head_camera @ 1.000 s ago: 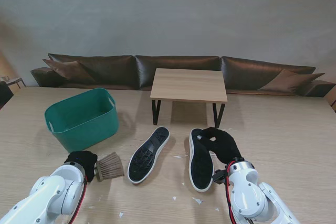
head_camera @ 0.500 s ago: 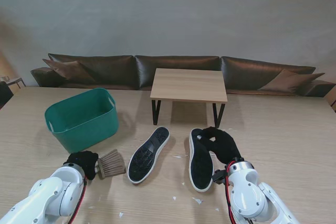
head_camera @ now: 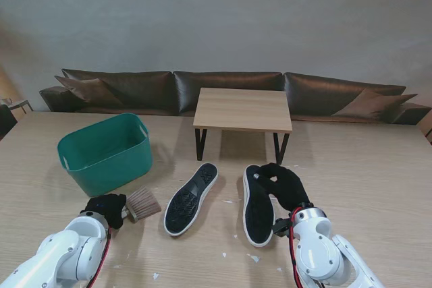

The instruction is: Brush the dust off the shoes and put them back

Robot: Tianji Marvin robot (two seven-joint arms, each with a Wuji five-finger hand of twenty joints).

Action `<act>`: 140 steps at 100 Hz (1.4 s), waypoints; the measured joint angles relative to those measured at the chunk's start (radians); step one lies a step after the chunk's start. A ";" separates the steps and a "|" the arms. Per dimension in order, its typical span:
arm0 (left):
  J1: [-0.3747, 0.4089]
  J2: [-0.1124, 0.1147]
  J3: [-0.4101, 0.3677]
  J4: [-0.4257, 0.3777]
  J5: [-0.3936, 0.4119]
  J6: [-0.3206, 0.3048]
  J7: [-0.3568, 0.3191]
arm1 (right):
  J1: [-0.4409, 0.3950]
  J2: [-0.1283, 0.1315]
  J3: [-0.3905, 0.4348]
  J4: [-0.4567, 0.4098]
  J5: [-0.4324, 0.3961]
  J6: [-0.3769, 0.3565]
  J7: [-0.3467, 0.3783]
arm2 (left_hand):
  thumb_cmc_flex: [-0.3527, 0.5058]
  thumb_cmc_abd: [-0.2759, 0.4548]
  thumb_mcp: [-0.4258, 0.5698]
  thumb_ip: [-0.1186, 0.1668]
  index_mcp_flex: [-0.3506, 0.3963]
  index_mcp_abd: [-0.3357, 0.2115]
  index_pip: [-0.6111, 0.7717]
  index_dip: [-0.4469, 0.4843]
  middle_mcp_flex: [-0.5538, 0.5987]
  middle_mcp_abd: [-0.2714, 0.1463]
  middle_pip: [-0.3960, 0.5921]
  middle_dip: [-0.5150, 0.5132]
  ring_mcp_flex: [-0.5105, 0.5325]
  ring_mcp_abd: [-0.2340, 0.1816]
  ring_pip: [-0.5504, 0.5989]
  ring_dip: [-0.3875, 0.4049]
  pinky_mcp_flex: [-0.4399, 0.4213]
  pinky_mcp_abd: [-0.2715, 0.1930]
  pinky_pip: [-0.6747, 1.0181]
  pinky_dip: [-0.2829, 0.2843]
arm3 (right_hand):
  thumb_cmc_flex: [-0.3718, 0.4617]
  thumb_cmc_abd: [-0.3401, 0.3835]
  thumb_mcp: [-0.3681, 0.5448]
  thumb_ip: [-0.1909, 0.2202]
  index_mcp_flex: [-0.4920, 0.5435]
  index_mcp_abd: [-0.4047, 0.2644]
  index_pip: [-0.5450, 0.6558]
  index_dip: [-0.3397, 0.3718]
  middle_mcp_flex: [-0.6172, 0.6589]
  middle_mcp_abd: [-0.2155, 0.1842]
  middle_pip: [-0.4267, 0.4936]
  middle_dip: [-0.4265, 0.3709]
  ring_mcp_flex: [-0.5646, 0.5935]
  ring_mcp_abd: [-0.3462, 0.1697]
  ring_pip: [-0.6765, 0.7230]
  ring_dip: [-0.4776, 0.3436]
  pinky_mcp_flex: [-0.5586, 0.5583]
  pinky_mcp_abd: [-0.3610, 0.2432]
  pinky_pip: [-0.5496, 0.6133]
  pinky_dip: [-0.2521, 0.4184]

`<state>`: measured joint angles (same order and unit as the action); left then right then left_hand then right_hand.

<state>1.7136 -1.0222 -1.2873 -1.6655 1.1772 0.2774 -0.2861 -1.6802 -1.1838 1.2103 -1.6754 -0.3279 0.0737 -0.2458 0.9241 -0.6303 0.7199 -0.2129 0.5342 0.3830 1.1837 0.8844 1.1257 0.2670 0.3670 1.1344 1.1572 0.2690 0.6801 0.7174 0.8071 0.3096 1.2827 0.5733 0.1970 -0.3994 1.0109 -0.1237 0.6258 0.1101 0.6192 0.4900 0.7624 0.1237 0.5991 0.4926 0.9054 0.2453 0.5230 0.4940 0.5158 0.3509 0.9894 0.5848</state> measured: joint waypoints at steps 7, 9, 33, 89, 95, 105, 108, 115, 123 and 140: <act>0.000 -0.002 0.000 0.016 -0.006 -0.007 0.043 | 0.000 0.000 -0.001 0.001 0.001 0.000 0.000 | 0.000 -0.001 0.001 -0.001 0.022 0.000 -0.019 0.000 0.022 0.000 -0.025 -0.150 0.002 -0.001 0.024 -0.032 0.023 0.000 0.000 -0.001 | 0.000 0.000 0.000 0.000 0.000 0.000 0.000 0.000 0.000 0.000 0.001 0.000 0.000 0.000 0.000 0.000 0.000 0.000 0.000 0.000; 0.000 -0.002 -0.001 0.018 -0.007 -0.010 0.047 | 0.000 0.000 -0.001 0.001 0.001 0.000 0.001 | 0.000 -0.001 0.001 -0.001 0.022 0.000 -0.021 0.000 0.024 0.000 -0.029 -0.168 0.002 -0.001 0.027 -0.034 0.024 0.000 0.000 -0.001 | 0.000 0.000 0.000 0.000 0.000 0.000 0.000 -0.001 0.000 0.000 0.001 0.000 0.000 0.000 0.000 0.000 0.000 0.000 0.000 0.000; 0.005 -0.005 -0.017 0.017 -0.073 -0.013 0.048 | 0.001 -0.001 -0.001 0.004 0.004 0.000 0.001 | -0.002 0.010 0.004 -0.020 0.037 -0.001 -0.045 0.080 -0.022 0.000 0.175 0.118 -0.003 -0.001 0.120 0.085 -0.074 0.013 0.057 0.107 | 0.000 0.000 0.000 0.000 0.000 0.000 0.000 -0.002 0.000 0.000 0.001 -0.001 0.000 0.000 0.000 0.000 0.000 0.000 0.000 0.000; 0.016 -0.013 -0.035 0.016 -0.153 -0.016 0.042 | 0.009 -0.002 -0.004 0.018 0.013 0.000 0.000 | -0.095 0.002 0.148 -0.055 0.064 -0.033 -0.049 -0.063 -0.046 0.001 0.168 0.295 -0.032 -0.016 0.357 0.226 -0.193 0.007 0.198 0.179 | 0.000 0.000 0.000 0.000 0.000 0.003 0.000 -0.002 0.000 0.002 0.001 -0.001 0.000 0.000 0.000 0.000 0.000 0.000 0.000 0.000; 0.015 -0.012 -0.035 0.016 -0.081 -0.038 0.022 | 0.010 -0.002 -0.004 0.020 0.014 0.000 0.000 | -0.126 0.006 0.165 -0.046 0.065 -0.063 -0.024 -0.081 -0.033 -0.030 0.162 0.294 -0.029 -0.051 0.357 0.224 -0.165 -0.030 0.161 0.138 | 0.001 0.000 0.000 0.000 0.000 0.003 0.000 -0.002 0.000 0.002 0.001 -0.001 0.000 0.000 0.000 0.000 0.000 0.000 0.000 0.000; 0.010 -0.007 -0.029 0.016 -0.030 -0.042 0.019 | 0.012 -0.002 -0.005 0.023 0.015 0.000 0.000 | -0.126 -0.019 0.161 0.014 0.073 -0.074 0.015 -0.101 -0.007 -0.047 0.169 0.268 -0.002 -0.062 0.355 0.211 -0.101 -0.032 0.125 0.093 | 0.001 0.000 0.000 0.000 0.000 0.003 0.003 -0.002 0.000 0.002 0.001 -0.001 0.000 0.000 0.000 0.000 0.000 0.000 0.000 0.000; 0.008 -0.006 -0.026 0.017 -0.038 -0.039 0.020 | 0.012 -0.002 -0.005 0.023 0.015 0.000 -0.001 | -0.126 -0.019 0.159 0.016 0.073 -0.075 0.021 -0.098 -0.001 -0.050 0.170 0.260 0.000 -0.064 0.355 0.211 -0.086 -0.033 0.123 0.087 | 0.001 0.000 0.000 0.000 0.000 0.003 0.004 -0.002 0.000 0.002 0.001 -0.001 0.000 0.000 0.000 0.000 0.000 0.000 0.000 0.000; 0.005 -0.003 -0.022 0.017 -0.040 -0.033 0.016 | 0.013 -0.003 -0.006 0.025 0.016 -0.001 -0.001 | -0.126 -0.023 0.154 0.016 0.073 -0.079 0.033 -0.087 0.002 -0.056 0.174 0.255 0.005 -0.071 0.356 0.212 -0.061 -0.033 0.112 0.077 | 0.002 0.000 0.000 0.000 0.000 0.004 0.005 -0.002 0.000 0.002 0.001 -0.001 0.000 0.000 0.000 0.000 0.000 0.000 0.000 0.000; 0.001 -0.003 -0.019 0.013 -0.017 -0.028 -0.002 | 0.015 -0.003 -0.007 0.028 0.016 -0.001 -0.003 | -0.126 -0.041 0.153 0.016 0.089 -0.091 0.051 -0.077 0.026 -0.067 0.182 0.243 0.024 -0.080 0.371 0.212 -0.035 -0.034 0.112 0.075 | 0.002 0.000 0.000 0.000 0.000 0.004 0.005 -0.002 0.000 0.002 0.002 -0.001 0.000 0.000 0.001 0.000 0.000 0.000 0.000 0.000; -0.001 -0.002 -0.017 0.011 -0.002 -0.029 -0.008 | 0.017 -0.004 -0.008 0.030 0.017 -0.001 -0.003 | -0.114 -0.066 0.139 0.013 0.130 -0.158 0.108 -0.105 0.059 -0.113 0.236 0.204 0.049 -0.129 0.461 0.183 0.006 -0.035 0.110 0.057 | 0.002 0.000 0.000 0.000 0.000 0.004 0.005 -0.002 -0.001 0.002 0.002 -0.002 0.000 0.000 0.002 0.000 0.000 0.000 0.000 0.000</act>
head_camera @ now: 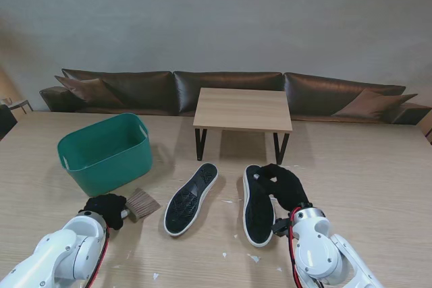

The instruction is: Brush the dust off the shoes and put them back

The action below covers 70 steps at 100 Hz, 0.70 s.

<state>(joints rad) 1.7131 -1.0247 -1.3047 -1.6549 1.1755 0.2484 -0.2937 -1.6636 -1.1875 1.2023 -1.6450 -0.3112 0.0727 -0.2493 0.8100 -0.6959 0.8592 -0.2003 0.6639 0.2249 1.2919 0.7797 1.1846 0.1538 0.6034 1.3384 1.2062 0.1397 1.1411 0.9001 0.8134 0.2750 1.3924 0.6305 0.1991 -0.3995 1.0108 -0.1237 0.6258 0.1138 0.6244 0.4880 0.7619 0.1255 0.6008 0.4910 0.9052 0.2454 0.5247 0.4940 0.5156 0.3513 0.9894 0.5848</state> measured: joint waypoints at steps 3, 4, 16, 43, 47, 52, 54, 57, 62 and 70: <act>0.000 0.000 0.000 0.001 0.000 -0.002 0.004 | 0.000 0.000 0.000 0.000 0.000 0.000 0.000 | 0.002 -0.008 -0.001 0.000 0.012 -0.013 0.003 -0.010 0.003 -0.004 0.002 -0.010 0.002 -0.003 0.006 -0.010 0.006 0.000 -0.011 -0.004 | 0.000 0.000 0.000 0.000 0.000 0.000 0.000 0.000 0.000 0.000 0.000 0.000 0.000 0.000 0.000 0.000 0.000 0.000 0.000 0.000; 0.000 0.000 0.000 0.001 0.000 -0.004 0.005 | 0.000 0.000 0.000 0.001 0.000 0.000 0.000 | 0.003 -0.010 -0.001 0.000 0.018 -0.017 0.005 -0.013 0.007 -0.007 0.001 -0.013 0.002 -0.005 0.007 -0.012 0.008 0.000 -0.011 -0.004 | 0.000 0.000 0.000 0.000 0.000 0.000 0.000 0.000 0.000 0.000 0.000 0.000 0.000 0.000 0.000 0.000 0.000 0.000 0.000 0.000; 0.003 0.000 -0.009 0.006 0.010 -0.045 0.021 | 0.001 0.000 -0.001 0.003 0.000 -0.001 0.000 | 0.014 -0.042 0.002 0.013 0.061 -0.056 0.006 -0.055 0.027 -0.019 -0.027 -0.065 0.004 -0.014 0.008 -0.064 0.029 0.000 -0.024 -0.006 | 0.000 0.000 0.000 0.000 0.000 0.000 0.000 0.000 0.000 0.000 0.000 -0.001 0.000 0.000 0.000 0.000 0.000 0.000 0.000 0.000; 0.024 0.000 -0.030 0.005 0.055 -0.063 0.050 | 0.005 0.000 -0.003 0.009 -0.005 -0.002 0.001 | 0.034 -0.067 -0.008 -0.019 0.101 -0.087 -0.040 -0.027 0.036 -0.017 -0.167 -0.151 0.004 -0.006 -0.122 -0.158 0.017 0.000 -0.060 -0.018 | 0.000 0.012 0.000 0.000 0.000 0.000 0.000 -0.001 0.000 0.000 0.000 -0.003 0.000 0.000 0.000 0.000 0.000 0.000 0.000 0.000; 0.025 0.000 -0.032 0.003 0.058 -0.063 0.044 | 0.005 0.000 -0.003 0.009 -0.005 -0.002 0.001 | 0.036 -0.055 -0.013 -0.017 0.101 -0.086 -0.059 -0.023 0.036 -0.012 -0.175 -0.172 0.004 -0.001 -0.132 -0.159 0.014 0.000 -0.060 -0.018 | 0.000 0.012 0.000 0.000 0.000 0.000 0.000 -0.001 0.000 0.000 0.000 -0.003 0.000 0.000 0.000 0.000 0.000 0.000 0.000 0.000; 0.027 0.000 -0.033 -0.001 0.058 -0.063 0.032 | 0.006 0.000 -0.003 0.010 -0.005 -0.002 0.001 | 0.044 -0.015 -0.021 -0.018 0.101 -0.081 -0.114 -0.024 0.036 -0.005 -0.178 -0.198 0.004 0.008 -0.149 -0.159 -0.006 0.004 -0.060 -0.010 | 0.000 0.012 0.000 0.000 0.000 0.000 0.000 -0.001 0.000 0.000 0.000 -0.003 0.000 0.000 0.000 0.000 0.000 0.000 0.000 0.000; 0.027 0.001 -0.033 -0.003 0.057 -0.063 0.024 | 0.006 0.000 -0.004 0.010 -0.005 -0.002 0.002 | 0.044 0.011 -0.024 -0.018 0.101 -0.079 -0.140 -0.036 0.034 -0.002 -0.178 -0.206 0.004 0.012 -0.155 -0.158 -0.012 0.008 -0.060 -0.007 | 0.000 0.012 0.000 0.000 0.000 0.000 0.000 -0.001 0.000 0.000 0.000 -0.003 0.000 0.000 0.000 0.000 0.000 0.000 0.000 0.000; 0.028 0.001 -0.034 -0.007 0.056 -0.063 0.011 | 0.006 0.000 -0.004 0.010 -0.005 -0.002 0.002 | 0.044 0.044 -0.022 -0.017 0.101 -0.075 -0.177 -0.056 0.032 0.000 -0.178 -0.216 0.004 0.014 -0.158 -0.149 -0.025 0.009 -0.060 0.003 | 0.000 0.012 0.000 0.000 0.000 0.000 0.000 -0.004 0.000 0.000 0.000 -0.003 0.000 0.000 0.000 0.000 0.000 0.000 0.000 0.000; 0.028 0.002 -0.035 -0.013 0.056 -0.064 -0.012 | 0.007 0.000 -0.004 0.011 -0.006 -0.002 0.004 | 0.051 0.095 -0.036 -0.019 0.102 -0.071 -0.228 -0.087 0.025 0.002 -0.168 -0.228 0.004 0.018 -0.161 -0.132 -0.044 0.009 -0.055 0.013 | 0.000 0.012 0.000 0.000 0.000 0.000 0.000 -0.008 0.000 0.000 0.000 -0.004 0.000 0.000 0.000 0.000 0.000 0.000 0.000 0.000; 0.028 0.003 -0.035 -0.016 0.054 -0.068 -0.025 | 0.007 0.001 -0.004 0.012 -0.009 -0.003 0.008 | 0.084 0.188 -0.114 -0.020 0.100 -0.059 -0.302 -0.104 0.013 0.004 -0.111 -0.238 0.004 0.034 -0.155 -0.068 -0.088 0.012 -0.020 0.046 | 0.000 0.012 0.000 0.000 0.000 0.000 0.000 -0.008 0.000 0.000 0.000 -0.007 0.000 0.000 0.000 0.000 0.000 0.000 0.000 0.000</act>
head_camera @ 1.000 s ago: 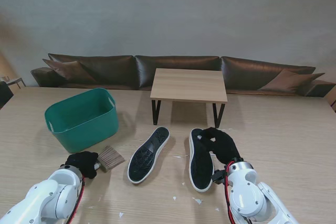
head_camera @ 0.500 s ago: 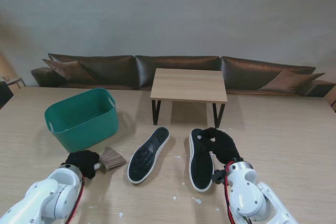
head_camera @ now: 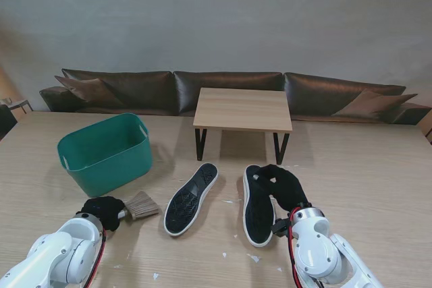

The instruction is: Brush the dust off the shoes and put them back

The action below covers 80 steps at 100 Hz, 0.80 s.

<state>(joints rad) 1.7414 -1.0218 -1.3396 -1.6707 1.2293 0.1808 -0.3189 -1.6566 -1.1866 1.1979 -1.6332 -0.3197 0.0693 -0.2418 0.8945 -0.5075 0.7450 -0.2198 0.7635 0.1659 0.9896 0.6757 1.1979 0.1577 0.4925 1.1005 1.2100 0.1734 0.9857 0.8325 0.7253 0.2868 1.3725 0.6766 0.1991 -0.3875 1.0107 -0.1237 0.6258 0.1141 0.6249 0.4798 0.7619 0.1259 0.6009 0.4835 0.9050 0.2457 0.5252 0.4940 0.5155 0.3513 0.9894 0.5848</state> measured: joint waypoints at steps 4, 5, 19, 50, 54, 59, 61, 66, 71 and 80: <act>0.000 0.001 0.000 -0.004 -0.004 0.000 -0.015 | 0.000 0.000 0.000 0.001 0.000 -0.001 0.001 | 0.024 0.045 -0.050 0.011 -0.019 0.014 -0.012 0.003 -0.011 0.001 0.044 -0.012 -0.001 0.004 0.020 0.042 -0.028 0.000 0.024 0.018 | 0.000 0.000 0.000 0.000 0.000 0.000 0.000 0.000 0.000 0.000 0.000 -0.001 0.000 0.000 0.000 0.000 0.000 0.000 0.000 0.000; 0.000 0.001 0.000 -0.006 -0.006 0.000 -0.021 | 0.000 0.000 0.000 0.001 0.000 -0.001 0.001 | 0.039 0.068 -0.072 0.014 -0.031 0.021 -0.015 0.007 -0.021 0.001 0.063 -0.013 -0.002 0.009 0.036 0.063 -0.042 0.000 0.035 0.027 | 0.000 0.000 0.000 0.000 0.000 0.000 0.000 0.000 0.000 0.000 0.000 -0.001 0.000 0.000 0.000 0.000 0.000 0.000 0.000 0.000; 0.000 0.004 -0.001 -0.022 -0.026 0.008 -0.063 | 0.001 0.001 -0.001 0.001 0.000 -0.002 0.005 | 0.126 0.136 -0.226 0.000 -0.080 0.038 -0.016 0.050 -0.034 -0.004 0.165 -0.001 -0.002 0.010 0.143 0.112 -0.063 0.000 0.087 0.043 | 0.000 0.000 0.000 0.000 -0.012 0.007 0.010 -0.009 0.000 0.000 0.000 -0.001 0.000 0.000 0.000 0.000 0.000 0.000 0.000 0.000; 0.024 0.002 -0.025 -0.032 -0.082 0.011 -0.039 | 0.003 0.003 -0.006 0.006 -0.009 -0.004 0.012 | 0.211 0.177 -0.363 -0.001 -0.116 0.053 -0.001 0.090 -0.034 -0.008 0.257 0.080 -0.003 0.011 0.278 0.134 -0.075 0.000 0.122 0.064 | 0.000 0.000 0.000 0.000 -0.023 0.008 0.003 -0.010 0.000 0.000 0.000 -0.001 0.000 0.000 0.000 0.000 0.000 0.000 0.000 0.007; 0.030 0.002 -0.031 -0.034 -0.106 0.010 -0.025 | 0.003 0.003 -0.006 0.006 -0.008 -0.004 0.013 | 0.212 0.177 -0.370 -0.001 -0.116 0.053 0.000 0.095 -0.034 -0.008 0.265 0.090 -0.003 0.011 0.293 0.135 -0.075 0.000 0.132 0.065 | 0.000 0.000 0.000 0.000 -0.023 0.008 0.003 -0.010 0.000 0.000 0.000 -0.001 0.000 0.000 0.000 0.000 0.000 0.000 0.000 0.007; 0.037 0.000 -0.039 -0.037 -0.110 0.007 -0.019 | 0.003 0.003 -0.006 0.006 -0.007 -0.004 0.015 | 0.233 0.196 -0.412 -0.001 -0.123 0.053 0.000 0.097 -0.034 -0.008 0.268 0.103 -0.003 0.011 0.311 0.135 -0.077 0.000 0.133 0.076 | 0.000 0.000 0.000 0.000 -0.023 0.008 0.003 -0.010 0.000 0.000 0.000 -0.001 0.000 0.000 0.000 0.000 0.000 0.000 0.000 0.007; 0.040 0.000 -0.042 -0.039 -0.109 0.006 -0.019 | 0.003 0.003 -0.006 0.006 -0.007 -0.004 0.015 | 0.254 0.209 -0.452 -0.001 -0.129 0.055 0.000 0.098 -0.034 -0.008 0.268 0.107 -0.003 0.011 0.315 0.135 -0.083 0.000 0.134 0.078 | 0.000 0.000 0.000 0.000 -0.023 0.008 0.003 -0.010 0.000 0.000 0.000 -0.001 0.000 0.000 0.000 0.000 0.000 0.000 0.000 0.007; 0.046 0.000 -0.047 -0.045 -0.104 0.008 -0.026 | 0.003 0.003 -0.006 0.006 -0.007 -0.004 0.017 | 0.285 0.227 -0.510 0.012 -0.141 0.060 -0.002 0.098 -0.049 -0.005 0.268 0.114 -0.004 0.016 0.317 0.135 -0.103 0.000 0.135 0.091 | 0.000 0.000 0.000 0.000 -0.024 0.008 0.003 -0.010 0.000 0.000 0.000 -0.001 0.000 0.001 0.000 0.000 0.000 0.000 0.000 0.007; 0.047 0.000 -0.047 -0.051 -0.103 0.019 -0.044 | 0.003 0.004 -0.006 0.006 -0.007 -0.003 0.019 | 0.286 0.238 -0.527 0.022 -0.142 0.060 -0.004 0.090 -0.052 -0.004 0.265 0.114 -0.004 0.021 0.318 0.135 -0.111 0.000 0.144 0.091 | 0.000 0.000 0.000 0.000 -0.033 0.009 0.004 -0.010 -0.001 0.000 0.000 -0.001 0.000 0.001 0.000 0.000 0.000 0.000 0.000 0.007; 0.046 0.001 -0.039 -0.054 -0.105 0.052 -0.053 | 0.003 0.005 -0.006 0.006 -0.008 -0.003 0.022 | 0.234 0.213 -0.447 0.051 -0.125 0.057 -0.019 0.043 -0.062 0.011 0.241 0.090 -0.005 0.031 0.317 0.135 -0.113 0.013 0.144 0.107 | 0.000 0.000 0.000 0.000 -0.033 0.009 0.004 -0.010 -0.001 0.000 0.000 -0.001 0.000 0.001 0.000 0.000 0.000 0.000 0.000 0.007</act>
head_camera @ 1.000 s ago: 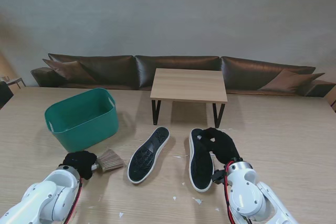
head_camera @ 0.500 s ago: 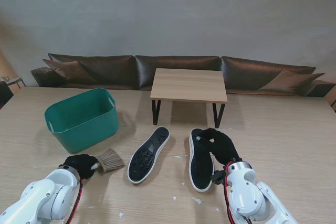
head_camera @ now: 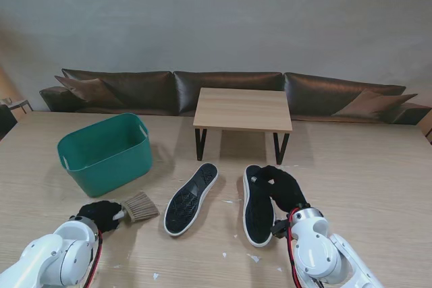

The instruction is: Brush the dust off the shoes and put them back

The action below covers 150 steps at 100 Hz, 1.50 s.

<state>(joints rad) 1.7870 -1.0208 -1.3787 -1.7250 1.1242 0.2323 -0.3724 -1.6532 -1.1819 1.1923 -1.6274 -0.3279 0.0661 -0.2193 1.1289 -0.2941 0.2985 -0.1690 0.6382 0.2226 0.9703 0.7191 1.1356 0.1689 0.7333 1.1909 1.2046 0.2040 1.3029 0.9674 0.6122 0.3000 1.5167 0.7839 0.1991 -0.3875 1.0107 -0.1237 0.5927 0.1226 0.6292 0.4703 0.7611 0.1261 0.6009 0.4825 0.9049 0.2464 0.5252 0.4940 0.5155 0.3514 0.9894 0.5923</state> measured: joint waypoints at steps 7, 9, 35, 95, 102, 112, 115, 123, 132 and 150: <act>-0.005 0.000 0.010 0.001 0.002 0.013 -0.003 | 0.000 0.000 0.000 0.000 0.000 0.000 0.001 | -0.122 -0.030 0.132 0.005 0.006 -0.016 0.042 0.001 -0.012 0.001 -0.001 -0.002 -0.002 0.000 0.000 0.000 -0.001 0.000 0.000 0.008 | 0.000 0.000 0.000 0.000 0.000 0.000 0.000 0.000 0.000 0.000 0.000 0.000 0.000 0.000 0.000 0.000 0.000 0.000 0.000 0.000; -0.006 0.000 0.011 0.002 0.006 0.013 -0.006 | 0.000 0.001 0.000 0.000 0.000 0.000 0.001 | -0.153 -0.030 0.144 0.003 0.008 -0.016 0.059 0.005 -0.013 0.001 0.003 0.000 -0.004 0.000 -0.001 0.000 -0.006 0.000 0.001 0.008 | 0.000 0.000 0.000 0.000 0.000 0.000 0.000 0.000 0.000 0.000 0.000 0.000 0.000 0.000 0.000 0.000 0.000 0.000 0.000 0.000; -0.030 0.004 0.027 0.009 0.063 -0.010 -0.055 | 0.002 0.002 0.000 0.001 0.001 0.000 0.009 | -0.245 0.040 0.101 -0.001 0.044 -0.030 0.085 0.042 -0.032 -0.003 0.113 0.093 -0.026 0.002 0.023 0.000 -0.023 0.000 0.015 0.036 | 0.000 0.000 0.000 0.000 -0.011 0.000 0.000 0.000 0.000 0.000 0.000 0.000 0.000 0.000 0.000 0.000 0.000 0.000 0.000 0.000; -0.021 0.005 0.002 0.012 0.063 -0.091 -0.033 | 0.003 0.005 -0.002 0.007 0.005 -0.005 0.022 | 0.028 0.224 -0.389 0.043 0.050 -0.013 0.010 0.019 0.032 -0.033 0.188 0.159 -0.024 0.012 0.083 -0.001 -0.015 0.002 0.039 0.062 | 0.000 0.000 -0.001 0.000 -0.011 0.000 0.000 0.000 -0.001 0.000 0.000 0.000 0.000 0.000 0.000 0.000 0.000 0.000 0.000 0.000; -0.008 0.004 -0.017 0.007 0.021 -0.101 -0.021 | 0.003 0.005 -0.003 0.007 0.005 -0.005 0.024 | 0.029 0.222 -0.389 0.043 0.050 -0.013 0.012 0.016 0.033 -0.034 0.196 0.161 -0.024 0.012 0.088 -0.001 -0.013 0.002 0.040 0.062 | 0.000 0.000 -0.001 0.000 -0.011 0.000 0.000 0.000 -0.001 0.000 0.000 0.000 0.000 0.000 0.000 0.000 -0.002 0.000 0.000 0.001; 0.015 0.003 -0.037 -0.005 -0.020 -0.107 0.002 | 0.004 0.006 -0.003 0.007 0.006 -0.006 0.026 | 0.039 0.221 -0.397 0.043 0.050 -0.014 0.016 0.008 0.034 -0.034 0.197 0.171 -0.024 0.012 0.105 -0.001 -0.013 0.002 0.049 0.063 | 0.000 0.000 -0.013 0.000 -0.011 0.000 0.001 0.000 -0.001 0.000 0.000 0.000 0.000 0.000 0.001 0.000 -0.007 0.000 0.000 0.012; 0.022 0.002 -0.045 -0.010 -0.020 -0.113 0.005 | 0.004 0.006 -0.003 0.007 0.006 -0.006 0.027 | 0.039 0.221 -0.398 0.043 0.050 -0.014 0.018 0.008 0.034 -0.034 0.197 0.172 -0.024 0.012 0.108 -0.001 -0.012 0.002 0.050 0.063 | 0.000 0.000 -0.018 0.000 -0.011 0.000 0.001 0.000 -0.001 0.000 0.000 0.000 0.000 0.000 0.001 0.000 -0.009 0.000 0.000 0.015; 0.040 -0.001 -0.062 -0.020 -0.022 -0.120 0.015 | 0.004 0.007 -0.003 0.008 0.006 -0.007 0.029 | 0.039 0.221 -0.398 0.043 0.050 -0.014 0.021 0.007 0.034 -0.034 0.197 0.173 -0.024 0.011 0.109 -0.001 -0.012 0.002 0.051 0.063 | 0.000 0.000 -0.018 0.000 -0.011 0.000 0.001 0.000 -0.001 0.000 0.000 0.000 0.000 0.000 0.001 0.000 -0.010 0.000 0.000 0.016; 0.059 -0.003 -0.078 -0.034 -0.026 -0.121 0.028 | 0.005 0.007 -0.003 0.008 0.007 -0.007 0.029 | 0.039 0.221 -0.398 0.043 0.051 -0.014 0.021 0.007 0.034 -0.034 0.197 0.173 -0.024 0.012 0.112 -0.001 -0.011 0.002 0.051 0.063 | 0.000 0.000 -0.018 0.000 -0.011 0.000 0.001 0.000 -0.001 0.000 0.000 0.000 0.000 0.000 0.001 0.000 -0.010 0.000 0.000 0.016; 0.098 -0.010 -0.114 -0.068 -0.035 -0.122 0.054 | 0.008 0.007 -0.007 0.013 0.007 -0.009 0.020 | 0.049 0.211 -0.401 0.043 0.057 -0.013 0.022 0.006 0.045 -0.034 0.200 0.177 -0.024 0.012 0.112 -0.001 -0.010 0.002 0.052 0.063 | 0.000 0.000 -0.018 0.000 -0.011 0.000 0.001 0.000 -0.001 0.000 0.000 0.000 0.000 0.000 0.001 0.000 -0.001 0.000 0.000 0.017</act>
<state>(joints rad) 1.8850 -1.0306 -1.4925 -1.7930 1.0892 0.1101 -0.3186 -1.6456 -1.1752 1.1857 -1.6145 -0.3210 0.0572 -0.1994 1.1783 -0.0827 -0.1030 -0.1262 0.6948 0.2097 0.9920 0.7251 1.1803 0.1350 0.9329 1.3676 1.1807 0.2164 1.4150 0.9661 0.6025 0.3020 1.5683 0.8466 0.1991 -0.3875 0.9929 -0.1237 0.5821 0.1229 0.6301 0.4703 0.7598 0.1261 0.6012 0.4822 0.9044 0.2467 0.5266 0.4940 0.5145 0.3514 0.9894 0.6089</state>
